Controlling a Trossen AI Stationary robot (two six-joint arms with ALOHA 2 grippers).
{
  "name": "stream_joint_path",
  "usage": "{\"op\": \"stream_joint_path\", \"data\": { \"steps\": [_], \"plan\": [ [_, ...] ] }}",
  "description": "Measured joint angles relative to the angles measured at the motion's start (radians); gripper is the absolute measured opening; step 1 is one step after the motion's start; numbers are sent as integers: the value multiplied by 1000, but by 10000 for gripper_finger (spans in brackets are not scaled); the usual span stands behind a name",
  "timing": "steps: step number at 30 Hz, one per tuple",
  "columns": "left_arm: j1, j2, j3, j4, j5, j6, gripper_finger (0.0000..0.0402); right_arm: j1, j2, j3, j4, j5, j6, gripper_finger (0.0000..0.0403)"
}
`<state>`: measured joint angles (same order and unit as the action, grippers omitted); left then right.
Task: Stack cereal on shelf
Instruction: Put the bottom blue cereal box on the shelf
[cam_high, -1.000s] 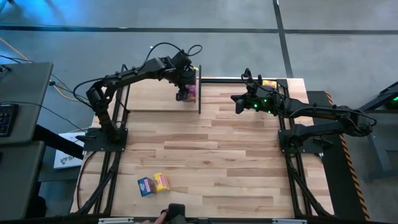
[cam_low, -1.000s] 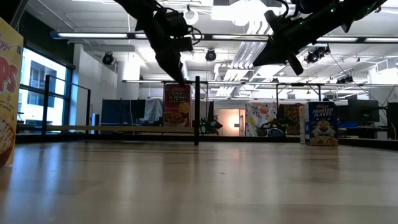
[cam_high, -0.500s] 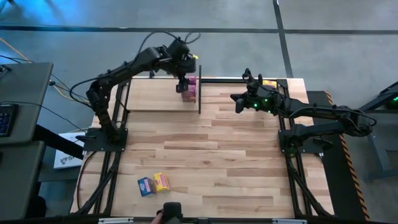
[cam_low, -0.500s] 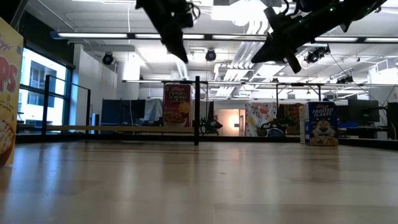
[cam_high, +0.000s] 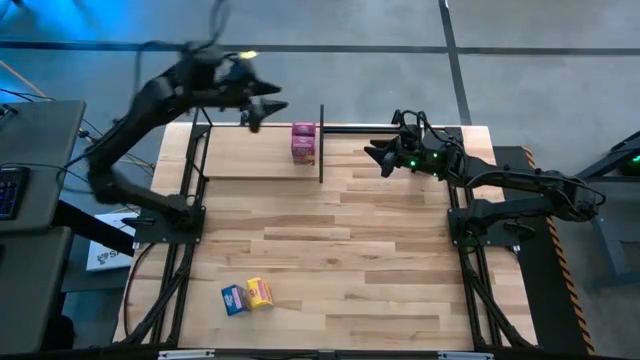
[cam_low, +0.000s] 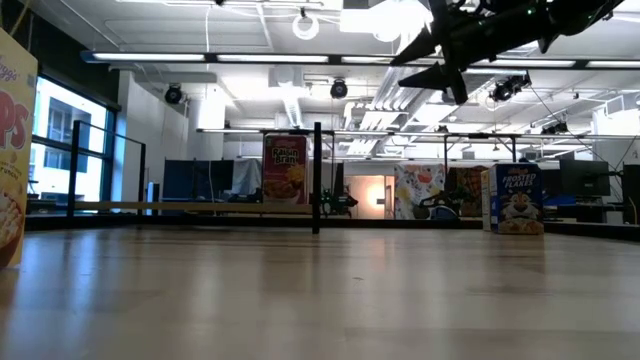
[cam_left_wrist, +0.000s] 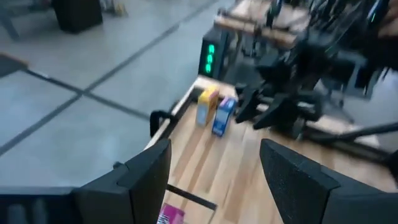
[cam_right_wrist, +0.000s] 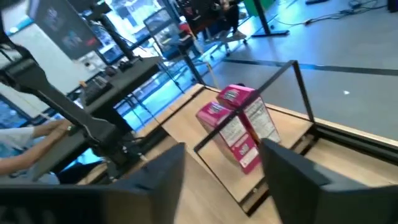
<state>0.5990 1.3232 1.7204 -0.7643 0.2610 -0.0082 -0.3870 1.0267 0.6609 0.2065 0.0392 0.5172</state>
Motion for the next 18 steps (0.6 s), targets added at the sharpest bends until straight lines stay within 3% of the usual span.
{"op": "stream_joint_path", "data": {
  "steps": [3, 7, 10, 18],
  "plan": [
    [-32, -141, -145, 96, -11, -71, 239, -12, 0, 0, 28, -71, 1, 257],
    [-91, -291, -336, 238, -32, -119, 239, -14, 0, 0, 83, -180, 9, 297],
    [-136, -368, -449, 313, -56, -137, 239, -7, 0, 0, 152, -219, 9, 304],
    [-242, -494, -714, 499, -125, -194, 239, 29, 0, 0, 310, -189, 28, 306]
  ]
}}
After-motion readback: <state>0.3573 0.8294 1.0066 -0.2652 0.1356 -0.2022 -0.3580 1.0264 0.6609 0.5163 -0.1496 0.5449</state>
